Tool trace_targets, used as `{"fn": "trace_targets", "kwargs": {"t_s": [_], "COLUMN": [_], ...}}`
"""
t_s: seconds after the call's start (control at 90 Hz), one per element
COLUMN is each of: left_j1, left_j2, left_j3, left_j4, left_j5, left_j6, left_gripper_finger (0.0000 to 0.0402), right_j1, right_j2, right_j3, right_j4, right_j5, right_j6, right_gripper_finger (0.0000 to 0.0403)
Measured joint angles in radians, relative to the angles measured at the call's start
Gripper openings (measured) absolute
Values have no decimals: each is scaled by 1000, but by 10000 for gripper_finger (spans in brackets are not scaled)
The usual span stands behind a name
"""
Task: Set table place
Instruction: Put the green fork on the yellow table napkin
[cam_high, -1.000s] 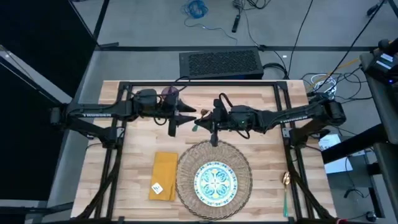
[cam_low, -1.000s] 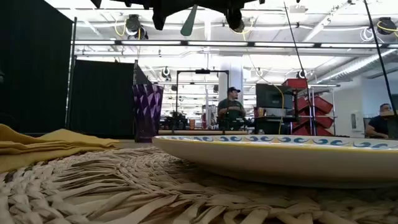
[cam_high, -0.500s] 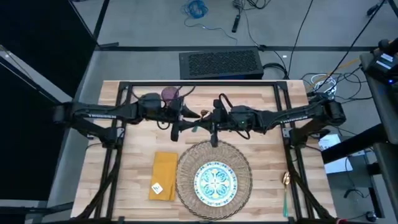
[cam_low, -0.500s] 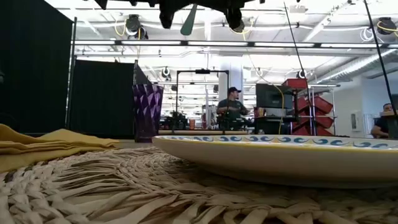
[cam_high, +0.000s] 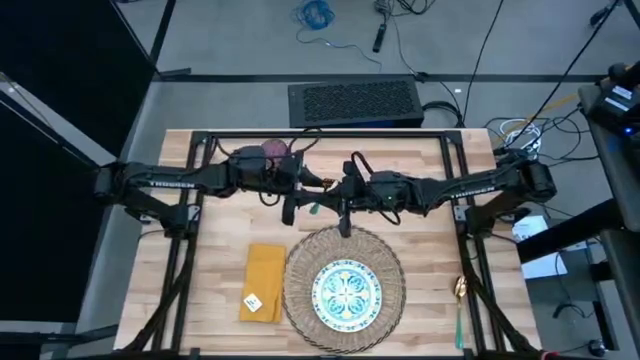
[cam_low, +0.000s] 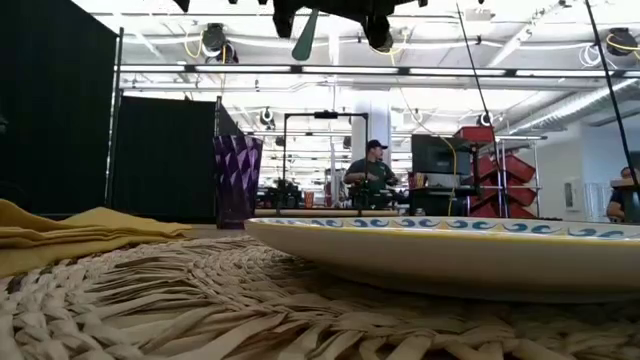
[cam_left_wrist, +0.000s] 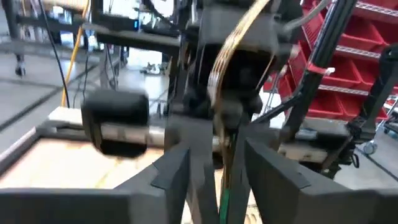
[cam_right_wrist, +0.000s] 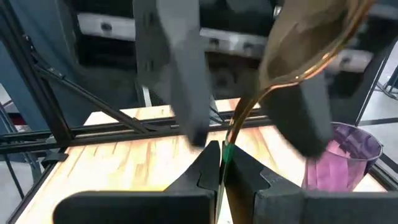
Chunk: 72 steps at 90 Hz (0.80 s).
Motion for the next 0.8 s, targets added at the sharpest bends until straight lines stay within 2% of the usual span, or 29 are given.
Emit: {"fn": "trace_targets", "kwargs": {"t_s": [0.089,0.156,0.322,0.511,0.678,0.8], "left_j1": [-4,-5,-5,0,33,76], "left_j2": [0,0,-1,-15,-47,-91], "left_j3": [3,10,12,12,12,23], "left_j4": [-2,-6,-11,-46,-122,-155], "left_j5": [-12,-12,-25,-81,-140,-140], "left_j6": [24,26,23,21,30,28], "left_gripper_finger": [26,9,2,0,0,0], "right_j1": [0,-1,-1,-1,0,0], "right_j2": [0,0,0,-18,-110,-191], "right_j3": [0,0,0,0,0,1], "right_j4": [1,13,32,-5,-132,-185], "right_j5": [3,5,10,13,108,132], "right_j6": [18,18,15,14,-25,-37], "right_gripper_finger": [1,4,38,119,198,235]}}
